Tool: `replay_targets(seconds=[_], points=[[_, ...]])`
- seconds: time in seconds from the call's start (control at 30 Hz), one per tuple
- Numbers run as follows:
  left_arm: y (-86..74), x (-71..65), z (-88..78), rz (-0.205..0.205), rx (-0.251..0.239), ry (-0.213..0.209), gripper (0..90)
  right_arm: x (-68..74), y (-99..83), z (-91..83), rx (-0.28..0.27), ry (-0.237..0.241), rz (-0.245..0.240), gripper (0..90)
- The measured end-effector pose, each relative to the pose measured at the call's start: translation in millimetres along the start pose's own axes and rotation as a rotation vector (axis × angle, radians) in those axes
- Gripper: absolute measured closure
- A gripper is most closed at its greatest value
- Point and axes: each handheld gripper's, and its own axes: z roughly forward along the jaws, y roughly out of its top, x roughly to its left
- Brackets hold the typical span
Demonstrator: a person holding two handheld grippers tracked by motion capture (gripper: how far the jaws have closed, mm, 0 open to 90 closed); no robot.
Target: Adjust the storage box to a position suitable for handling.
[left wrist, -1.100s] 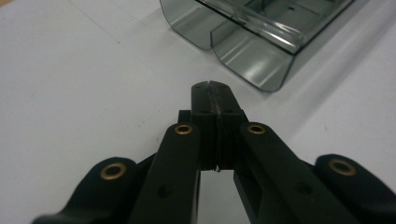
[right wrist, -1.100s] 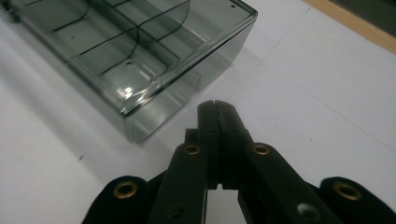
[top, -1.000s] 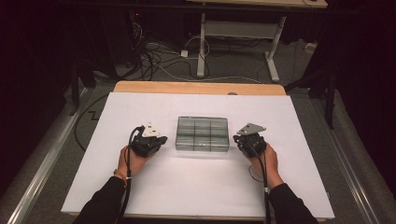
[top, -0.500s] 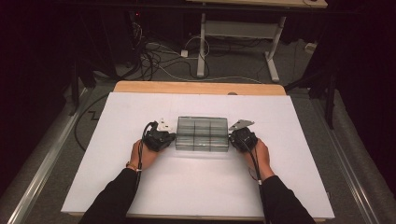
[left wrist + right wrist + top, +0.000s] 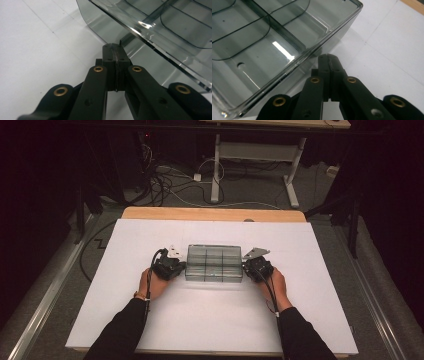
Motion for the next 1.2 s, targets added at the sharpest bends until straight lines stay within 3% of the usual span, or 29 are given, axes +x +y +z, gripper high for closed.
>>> replay_targets(seconds=[0.23, 0.37, 0.47, 0.83, 1.0, 1.2], points=[[-3.7, -0.1, -4.9, 0.002, 0.006, -0.013, 87.7, 6.4, 0.4, -1.2, 0.0, 0.002, -0.019, 90.0], [-4.0, -7.5, -9.7, 0.052, 0.033, -0.006, 87.7, 7.6, -2.8, -4.2, -0.005, 0.007, -0.016, 90.0], [-7.1, -8.0, -11.5, 0.048, 0.026, -0.012, 87.6, 9.0, -5.8, -6.9, -0.012, 0.02, -0.019, 90.0], [-16.5, -21.0, -20.8, 0.09, 0.02, -0.013, 87.7, 21.0, -13.3, -20.6, -0.001, 0.023, -0.092, 90.0], [-19.0, -24.5, -24.3, 0.096, 0.022, -0.02, 87.7, 26.3, -15.2, -25.2, 0.033, 0.029, -0.135, 90.0], [-20.1, -29.0, -26.6, 0.114, 0.029, -0.018, 87.6, 30.0, -17.8, -30.8, 0.043, 0.032, -0.142, 90.0]])
